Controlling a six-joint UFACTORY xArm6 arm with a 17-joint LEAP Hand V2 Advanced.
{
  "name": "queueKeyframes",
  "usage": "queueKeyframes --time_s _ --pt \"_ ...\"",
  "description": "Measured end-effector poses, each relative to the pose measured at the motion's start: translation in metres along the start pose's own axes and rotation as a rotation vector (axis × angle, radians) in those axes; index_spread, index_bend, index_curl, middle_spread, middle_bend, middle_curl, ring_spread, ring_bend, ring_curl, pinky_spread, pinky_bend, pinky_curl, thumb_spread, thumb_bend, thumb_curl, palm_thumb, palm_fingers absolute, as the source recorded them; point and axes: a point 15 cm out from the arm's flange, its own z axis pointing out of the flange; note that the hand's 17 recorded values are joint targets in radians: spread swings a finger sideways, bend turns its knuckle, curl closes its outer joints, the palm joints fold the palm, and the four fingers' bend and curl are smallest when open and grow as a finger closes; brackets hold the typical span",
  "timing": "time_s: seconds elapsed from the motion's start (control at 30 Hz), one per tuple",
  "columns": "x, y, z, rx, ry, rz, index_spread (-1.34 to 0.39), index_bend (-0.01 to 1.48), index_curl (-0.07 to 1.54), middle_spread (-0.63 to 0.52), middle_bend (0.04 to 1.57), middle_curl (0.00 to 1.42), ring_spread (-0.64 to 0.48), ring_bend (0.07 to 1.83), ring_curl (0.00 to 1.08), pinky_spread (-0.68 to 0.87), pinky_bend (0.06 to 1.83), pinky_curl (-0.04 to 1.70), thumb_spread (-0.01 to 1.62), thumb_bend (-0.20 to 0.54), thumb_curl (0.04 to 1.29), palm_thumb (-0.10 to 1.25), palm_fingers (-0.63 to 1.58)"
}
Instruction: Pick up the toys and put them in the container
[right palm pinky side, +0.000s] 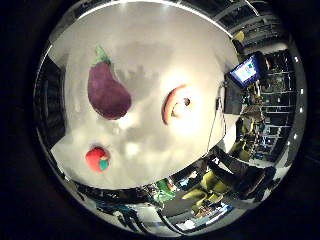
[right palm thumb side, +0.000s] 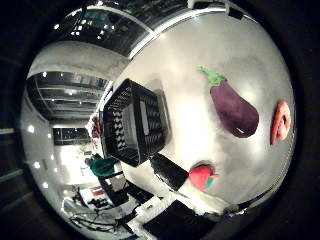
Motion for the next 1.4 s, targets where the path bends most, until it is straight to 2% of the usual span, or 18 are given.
queueKeyframes --time_s 0.37,0.63,0.83,0.93,1.0,1.03,1.1,1.13,1.17,1.2,1.23,1.3,1.4 --pt "0.018 -0.002 0.067 -0.091 0.001 0.017 -0.20 0.15 0.24 0.14 0.28 0.33 0.20 0.39 0.25 0.39 0.52 0.30 1.02 -0.026 0.29 0.45 0.11" --pt "0.013 -0.006 0.091 -0.120 0.015 -0.003 -0.20 0.15 0.25 0.15 0.29 0.33 0.20 0.38 0.24 0.39 0.51 0.29 1.02 -0.026 0.29 0.45 0.13" --pt "0.013 0.000 0.114 -0.159 0.034 -0.020 -0.19 0.16 0.26 0.11 0.33 0.34 0.19 0.39 0.24 0.39 0.47 0.28 1.01 -0.017 0.30 0.49 0.19" --pt "0.020 0.004 0.121 -0.179 0.062 -0.028 -0.18 0.15 0.26 0.08 0.34 0.34 0.16 0.45 0.25 0.36 0.46 0.27 1.00 -0.020 0.30 0.54 0.26" --pt "0.027 0.006 0.122 -0.188 0.094 -0.036 -0.17 0.15 0.25 0.05 0.37 0.34 0.10 0.50 0.26 0.32 0.45 0.26 1.00 -0.017 0.31 0.56 0.34" --pt "0.029 0.007 0.122 -0.191 0.105 -0.040 -0.20 0.13 0.24 0.01 0.41 0.36 0.02 0.64 0.29 0.20 0.52 0.27 0.99 -0.002 0.32 0.61 0.57" --pt "0.033 0.007 0.121 -0.192 0.113 -0.041 -0.27 0.13 0.22 -0.11 0.48 0.39 -0.15 0.82 0.35 -0.12 0.74 0.31 0.98 -0.009 0.33 0.69 0.83" --pt "0.035 0.006 0.119 -0.188 0.114 -0.039 -0.30 0.14 0.22 -0.15 0.52 0.41 -0.20 0.87 0.38 -0.26 0.82 0.34 0.97 -0.013 0.33 0.71 0.89" --pt "0.037 0.005 0.116 -0.182 0.115 -0.038 -0.34 0.19 0.23 -0.18 0.59 0.43 -0.23 0.88 0.38 -0.31 0.85 0.35 0.97 -0.010 0.34 0.73 1.08" --pt "0.040 0.004 0.112 -0.176 0.119 -0.036 -0.36 0.24 0.25 -0.20 0.63 0.46 -0.24 0.92 0.40 -0.34 0.89 0.37 0.96 -0.003 0.34 0.77 1.21" --pt "0.045 0.002 0.107 -0.169 0.121 -0.035 -0.39 0.34 0.31 -0.22 0.74 0.50 -0.26 0.96 0.44 -0.37 0.92 0.40 0.95 -0.007 0.35 0.81 1.30" --pt "0.055 -0.003 0.093 -0.148 0.130 -0.028 -0.41 0.53 0.40 -0.23 0.87 0.56 -0.27 1.01 0.47 -0.39 1.00 0.45 0.93 -0.012 0.36 0.85 1.35" --pt "0.075 -0.008 0.065 -0.108 0.155 -0.015 -0.40 0.71 0.49 -0.22 0.97 0.60 -0.26 1.07 0.50 -0.36 1.08 0.50 0.92 -0.005 0.38 0.91 1.36"
